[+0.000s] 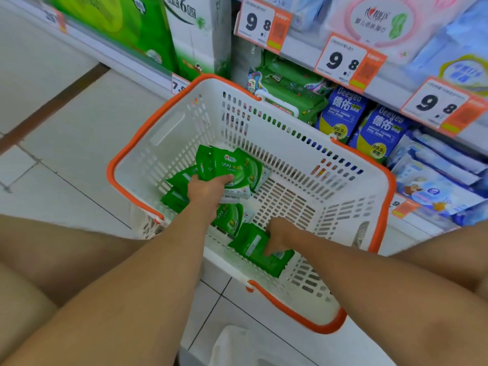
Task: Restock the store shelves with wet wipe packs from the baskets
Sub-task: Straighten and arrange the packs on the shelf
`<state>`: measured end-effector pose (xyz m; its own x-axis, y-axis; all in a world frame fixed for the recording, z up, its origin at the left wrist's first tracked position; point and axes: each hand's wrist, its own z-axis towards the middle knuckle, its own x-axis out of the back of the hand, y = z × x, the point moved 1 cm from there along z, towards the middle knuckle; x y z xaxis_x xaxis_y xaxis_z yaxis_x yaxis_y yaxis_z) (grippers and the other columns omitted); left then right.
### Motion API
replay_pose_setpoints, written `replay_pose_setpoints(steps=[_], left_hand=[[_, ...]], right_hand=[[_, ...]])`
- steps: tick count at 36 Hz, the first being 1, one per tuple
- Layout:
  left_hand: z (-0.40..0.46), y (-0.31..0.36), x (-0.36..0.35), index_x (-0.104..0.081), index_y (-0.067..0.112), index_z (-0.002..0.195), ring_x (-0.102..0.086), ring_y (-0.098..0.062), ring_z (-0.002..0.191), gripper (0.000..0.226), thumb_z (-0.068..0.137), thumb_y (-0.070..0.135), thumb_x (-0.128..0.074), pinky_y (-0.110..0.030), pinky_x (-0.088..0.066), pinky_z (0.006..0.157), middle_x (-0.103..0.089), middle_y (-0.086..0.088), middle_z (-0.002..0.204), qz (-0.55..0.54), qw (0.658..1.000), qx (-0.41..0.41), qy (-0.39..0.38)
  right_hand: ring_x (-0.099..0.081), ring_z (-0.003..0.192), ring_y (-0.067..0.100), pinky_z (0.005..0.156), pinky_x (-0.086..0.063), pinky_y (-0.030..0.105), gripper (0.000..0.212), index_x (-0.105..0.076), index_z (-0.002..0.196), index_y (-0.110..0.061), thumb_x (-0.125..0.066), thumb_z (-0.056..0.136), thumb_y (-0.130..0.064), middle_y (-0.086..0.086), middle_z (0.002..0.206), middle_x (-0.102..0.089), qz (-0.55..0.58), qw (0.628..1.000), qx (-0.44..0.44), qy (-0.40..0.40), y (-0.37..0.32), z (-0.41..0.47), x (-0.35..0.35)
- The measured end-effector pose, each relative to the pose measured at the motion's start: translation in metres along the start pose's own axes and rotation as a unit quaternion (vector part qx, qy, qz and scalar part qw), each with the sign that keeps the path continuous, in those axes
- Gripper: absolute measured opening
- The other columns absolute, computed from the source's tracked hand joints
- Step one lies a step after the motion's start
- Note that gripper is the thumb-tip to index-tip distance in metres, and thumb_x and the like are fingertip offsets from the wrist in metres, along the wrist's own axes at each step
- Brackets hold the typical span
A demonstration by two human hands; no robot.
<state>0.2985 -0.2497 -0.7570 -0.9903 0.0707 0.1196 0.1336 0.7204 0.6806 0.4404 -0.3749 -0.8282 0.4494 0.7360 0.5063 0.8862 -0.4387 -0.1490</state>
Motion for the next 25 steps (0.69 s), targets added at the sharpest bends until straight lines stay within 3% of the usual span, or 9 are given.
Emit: replay_pose_setpoints(steps=[4,6,8,11,14,17,20,23,25], left_hand=[[-0.009,0.006,0.004,-0.041,0.017,0.135,-0.072,-0.036,0.088,0.085,0.065,0.024,-0.088,-0.048,-0.060,0.080,-0.070,-0.013,0.108,-0.006,0.999,0.008,-0.030],[-0.019,0.012,0.007,-0.046,0.012,0.130,-0.073,-0.030,0.083,0.079,0.064,0.022,-0.088,-0.040,-0.062,0.072,-0.070,-0.009,0.108,-0.002,0.999,0.000,-0.045],[-0.030,0.019,0.009,-0.055,0.013,0.124,-0.071,-0.023,0.084,0.064,0.068,0.017,-0.087,-0.035,-0.060,0.068,-0.069,-0.006,0.109,-0.004,0.999,-0.020,-0.049],[-0.053,0.040,0.006,-0.063,0.018,0.114,-0.069,-0.025,0.096,0.057,0.064,0.012,-0.089,-0.048,-0.057,0.087,-0.073,-0.004,0.106,-0.005,0.995,-0.060,-0.081],[-0.080,0.075,-0.005,-0.062,0.018,0.114,-0.072,-0.020,0.095,0.062,0.059,0.012,-0.090,-0.043,-0.057,0.088,-0.075,0.001,0.101,-0.014,0.984,-0.143,-0.109],[-0.118,0.117,-0.014,-0.065,0.021,0.112,-0.073,-0.012,0.091,0.045,0.072,0.007,-0.084,-0.029,-0.058,0.075,-0.076,0.005,0.098,-0.048,0.962,-0.240,-0.125],[-0.153,0.154,-0.015,-0.059,0.022,0.120,-0.071,-0.012,0.096,0.045,0.081,0.009,-0.078,-0.031,-0.057,0.080,-0.074,0.006,0.105,-0.058,0.941,-0.300,-0.143],[-0.181,0.189,-0.013,-0.055,0.026,0.122,-0.069,-0.019,0.103,0.043,0.085,0.012,-0.072,-0.043,-0.055,0.091,-0.071,0.002,0.113,-0.053,0.935,-0.305,-0.171],[-0.199,0.210,-0.012,-0.053,0.025,0.121,-0.070,-0.021,0.101,0.036,0.091,0.008,-0.063,-0.041,-0.056,0.089,-0.071,-0.001,0.114,-0.043,0.930,-0.303,-0.203]], right_hand=[[-0.062,0.085,0.018,0.066,-0.053,0.025,0.044,-0.065,0.108,-0.009,-0.077,0.077,-0.037,0.006,0.099,-0.065,0.180,0.983,-0.042,0.015,0.011,-0.016,0.016],[-0.066,0.077,0.021,0.061,-0.053,0.026,0.035,-0.063,0.110,-0.005,-0.072,0.082,-0.023,0.010,0.093,-0.067,0.390,0.917,-0.064,0.043,0.015,-0.033,0.035],[-0.068,0.074,0.030,0.068,-0.060,0.038,0.036,-0.063,0.117,0.002,-0.063,0.082,-0.007,0.017,0.090,-0.068,0.560,0.824,-0.034,0.077,0.016,-0.054,0.061],[-0.071,0.088,0.040,0.087,-0.056,0.059,0.039,-0.067,0.115,-0.001,-0.055,0.078,0.002,0.024,0.100,-0.071,0.641,0.756,0.059,0.120,0.000,-0.099,0.108],[-0.072,0.096,0.037,0.087,-0.057,0.058,0.028,-0.072,0.106,-0.006,-0.066,0.079,-0.004,0.020,0.105,-0.074,0.605,0.757,0.132,0.209,-0.026,-0.147,0.153],[-0.073,0.090,0.010,0.089,-0.058,0.037,0.022,-0.074,0.096,-0.028,-0.083,0.077,-0.034,-0.009,0.094,-0.077,0.529,0.770,0.193,0.298,-0.048,-0.201,0.192],[-0.065,0.079,-0.010,0.077,-0.052,0.015,0.016,-0.066,0.085,-0.039,-0.076,0.081,-0.050,-0.028,0.081,-0.070,0.460,0.800,0.250,0.293,-0.059,-0.258,0.221],[-0.061,0.077,-0.004,0.064,-0.043,0.017,0.023,-0.058,0.093,-0.032,-0.072,0.085,-0.049,-0.020,0.083,-0.066,0.421,0.819,0.261,0.291,-0.058,-0.298,0.245],[-0.060,0.081,0.009,0.065,-0.042,0.026,0.044,-0.055,0.104,-0.022,-0.076,0.079,-0.052,-0.006,0.093,-0.062,0.397,0.827,0.256,0.306,-0.056,-0.314,0.260]])
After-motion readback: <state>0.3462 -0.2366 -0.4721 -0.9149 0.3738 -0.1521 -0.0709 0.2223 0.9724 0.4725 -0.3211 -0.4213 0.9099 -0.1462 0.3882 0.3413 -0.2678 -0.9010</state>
